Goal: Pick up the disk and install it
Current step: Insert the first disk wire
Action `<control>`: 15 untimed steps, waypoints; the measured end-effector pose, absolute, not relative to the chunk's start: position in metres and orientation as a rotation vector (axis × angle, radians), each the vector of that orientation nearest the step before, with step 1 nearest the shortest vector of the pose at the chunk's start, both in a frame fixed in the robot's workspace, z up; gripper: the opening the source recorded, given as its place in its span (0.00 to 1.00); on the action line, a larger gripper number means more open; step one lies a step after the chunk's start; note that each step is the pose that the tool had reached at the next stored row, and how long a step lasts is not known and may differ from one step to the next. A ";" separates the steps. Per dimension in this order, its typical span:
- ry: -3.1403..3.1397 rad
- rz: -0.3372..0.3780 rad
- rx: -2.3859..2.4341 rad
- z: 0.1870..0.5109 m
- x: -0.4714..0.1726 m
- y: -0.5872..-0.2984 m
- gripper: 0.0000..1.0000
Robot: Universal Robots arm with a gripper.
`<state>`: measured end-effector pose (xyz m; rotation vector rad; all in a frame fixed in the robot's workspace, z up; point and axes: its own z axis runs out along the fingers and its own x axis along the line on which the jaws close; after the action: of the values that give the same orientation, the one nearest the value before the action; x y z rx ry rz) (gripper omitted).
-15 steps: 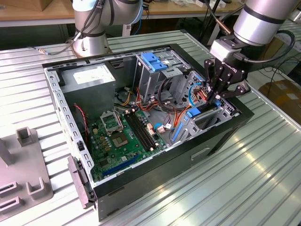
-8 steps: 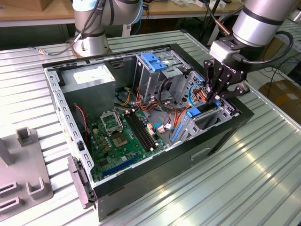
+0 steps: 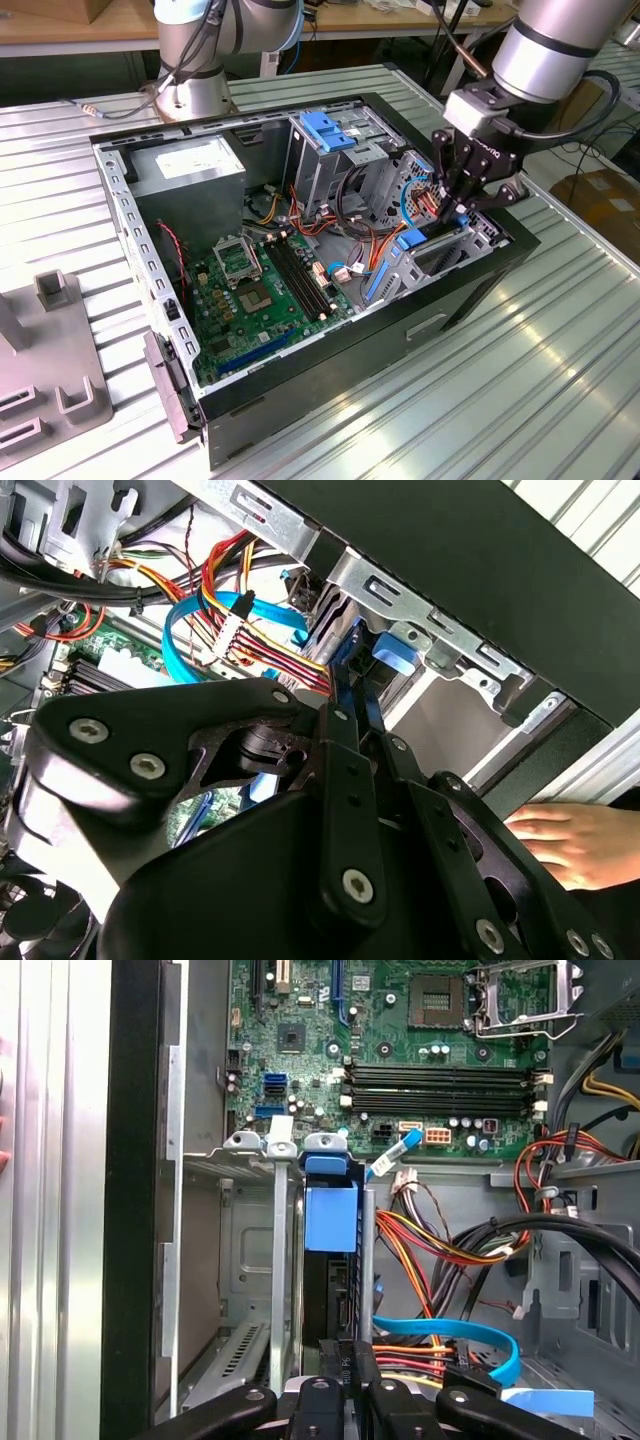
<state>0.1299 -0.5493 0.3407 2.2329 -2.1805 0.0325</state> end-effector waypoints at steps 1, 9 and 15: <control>-2.180 0.033 2.233 0.340 0.130 -0.549 0.16; -2.181 0.032 2.233 0.348 0.130 -0.549 0.24; -2.181 0.032 2.233 0.352 0.130 -0.549 0.16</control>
<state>0.1300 -0.5493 0.3517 2.2334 -2.1810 0.0315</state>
